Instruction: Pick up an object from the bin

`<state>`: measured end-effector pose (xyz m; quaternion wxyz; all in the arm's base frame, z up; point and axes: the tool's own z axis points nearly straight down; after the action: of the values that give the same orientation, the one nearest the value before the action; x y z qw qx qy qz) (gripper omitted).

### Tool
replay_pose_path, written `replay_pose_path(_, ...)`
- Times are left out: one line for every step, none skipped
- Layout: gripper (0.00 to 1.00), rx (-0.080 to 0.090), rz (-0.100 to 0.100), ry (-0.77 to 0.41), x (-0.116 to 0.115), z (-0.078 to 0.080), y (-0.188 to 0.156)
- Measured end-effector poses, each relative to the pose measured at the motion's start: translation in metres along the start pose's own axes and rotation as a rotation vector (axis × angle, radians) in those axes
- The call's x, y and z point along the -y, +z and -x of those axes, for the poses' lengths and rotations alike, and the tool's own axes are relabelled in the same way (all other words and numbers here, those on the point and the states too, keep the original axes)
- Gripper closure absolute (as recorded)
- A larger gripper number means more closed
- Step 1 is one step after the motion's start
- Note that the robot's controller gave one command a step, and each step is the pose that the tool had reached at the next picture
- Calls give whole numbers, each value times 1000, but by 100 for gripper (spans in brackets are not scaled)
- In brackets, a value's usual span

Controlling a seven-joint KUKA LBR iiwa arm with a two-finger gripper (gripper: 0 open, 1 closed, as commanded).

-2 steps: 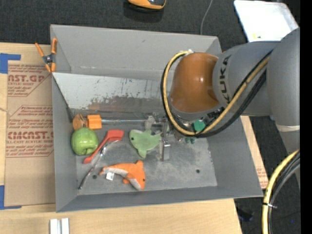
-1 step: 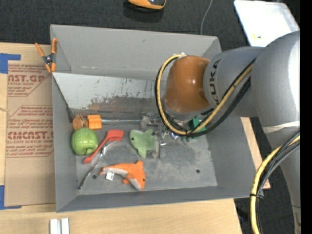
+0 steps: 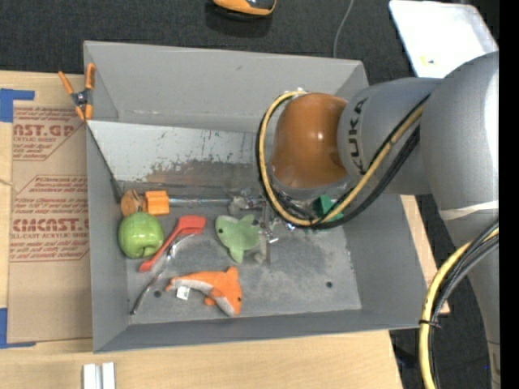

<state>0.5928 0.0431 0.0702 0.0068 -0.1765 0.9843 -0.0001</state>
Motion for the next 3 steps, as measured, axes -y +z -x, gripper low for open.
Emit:
replay_pose_path(0, 1, 2, 99, 2, 0, 0)
replay_pose_path(100, 4, 1, 59, 1, 1, 0)
replay_pose_path(100, 5, 1, 59, 1, 1, 0)
